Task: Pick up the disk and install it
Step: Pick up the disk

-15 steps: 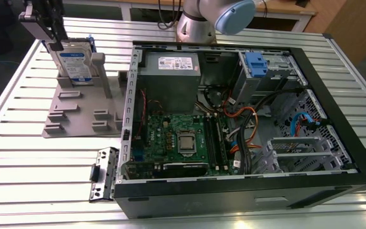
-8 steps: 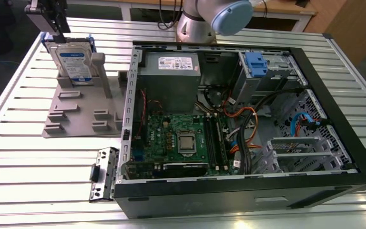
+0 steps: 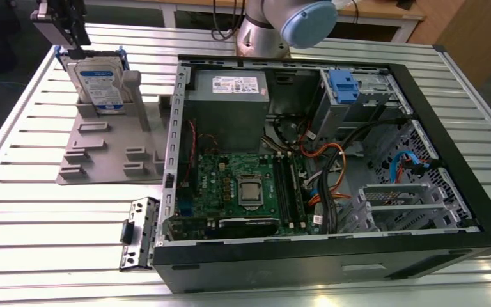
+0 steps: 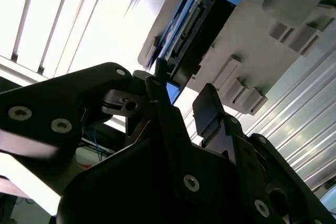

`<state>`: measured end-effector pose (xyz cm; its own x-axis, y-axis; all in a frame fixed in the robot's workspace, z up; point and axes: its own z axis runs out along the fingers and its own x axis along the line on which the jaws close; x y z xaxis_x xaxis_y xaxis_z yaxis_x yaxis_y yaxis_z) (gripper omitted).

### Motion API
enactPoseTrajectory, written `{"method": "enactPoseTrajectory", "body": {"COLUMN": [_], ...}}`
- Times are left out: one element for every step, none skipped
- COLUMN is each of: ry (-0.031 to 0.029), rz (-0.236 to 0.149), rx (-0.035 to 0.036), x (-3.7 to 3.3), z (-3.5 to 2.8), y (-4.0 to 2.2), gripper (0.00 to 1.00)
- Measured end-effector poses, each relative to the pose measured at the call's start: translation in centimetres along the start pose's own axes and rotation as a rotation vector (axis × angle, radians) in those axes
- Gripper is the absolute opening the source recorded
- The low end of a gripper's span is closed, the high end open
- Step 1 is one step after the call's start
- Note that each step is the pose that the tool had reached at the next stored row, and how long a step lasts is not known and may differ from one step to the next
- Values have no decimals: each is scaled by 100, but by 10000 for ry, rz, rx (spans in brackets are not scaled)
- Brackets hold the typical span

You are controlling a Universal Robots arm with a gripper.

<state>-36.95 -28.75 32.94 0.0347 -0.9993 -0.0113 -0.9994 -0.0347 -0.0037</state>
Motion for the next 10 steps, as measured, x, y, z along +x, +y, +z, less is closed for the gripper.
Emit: {"method": "enactPoseTrajectory", "body": {"ry": [-13,-17,-19,-19,-19,-19,-20,-20,-20,-20], "rz": [-9,-15,-22,-29,-35,-43,-48,-53,-59,-68], "rx": [1,-1,0,-1,-1,-1,-1,0,0,-1], "x": [-9,-19,-25,-29,-31,-31,-31,-31,-32,-31], "z": [15,30,46,63,79,97,115,133,151,171], "y": [6,9,10,12,13,13,14,14,15,15], "gripper": [47,47,47,47,47,47,47,47,47,47]}}
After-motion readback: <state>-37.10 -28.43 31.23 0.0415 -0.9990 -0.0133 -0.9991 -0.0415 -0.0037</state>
